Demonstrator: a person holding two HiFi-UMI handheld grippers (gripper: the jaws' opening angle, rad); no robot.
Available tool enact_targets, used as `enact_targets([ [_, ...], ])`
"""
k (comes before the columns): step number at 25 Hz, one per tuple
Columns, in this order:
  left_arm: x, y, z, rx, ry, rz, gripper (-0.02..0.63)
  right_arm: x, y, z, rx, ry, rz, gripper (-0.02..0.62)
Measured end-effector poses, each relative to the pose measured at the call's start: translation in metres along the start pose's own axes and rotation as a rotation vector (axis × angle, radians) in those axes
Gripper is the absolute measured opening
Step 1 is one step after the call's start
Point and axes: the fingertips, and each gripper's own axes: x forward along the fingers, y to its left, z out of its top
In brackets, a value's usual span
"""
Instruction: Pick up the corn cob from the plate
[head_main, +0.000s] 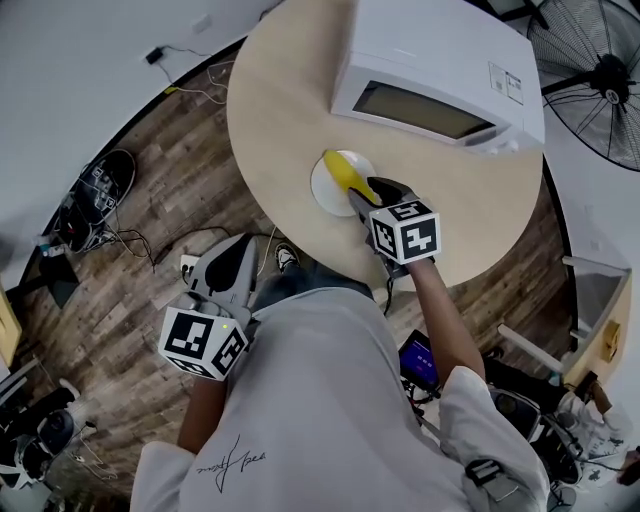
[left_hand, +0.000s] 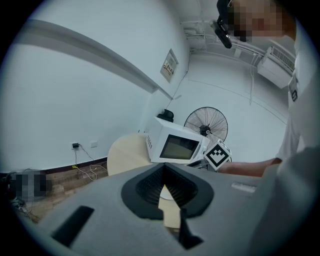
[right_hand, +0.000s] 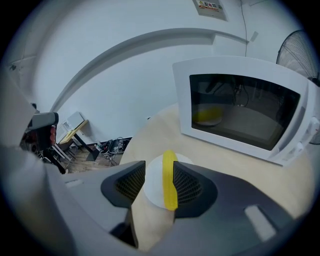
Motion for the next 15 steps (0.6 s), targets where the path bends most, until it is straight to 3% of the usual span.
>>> enact_targets([
  [15, 0.006, 0.009, -0.004, -0.023, 0.024, 0.02, 0.0, 0.03, -0.015, -0.008, 0.01, 0.063, -0.005, 0.189],
])
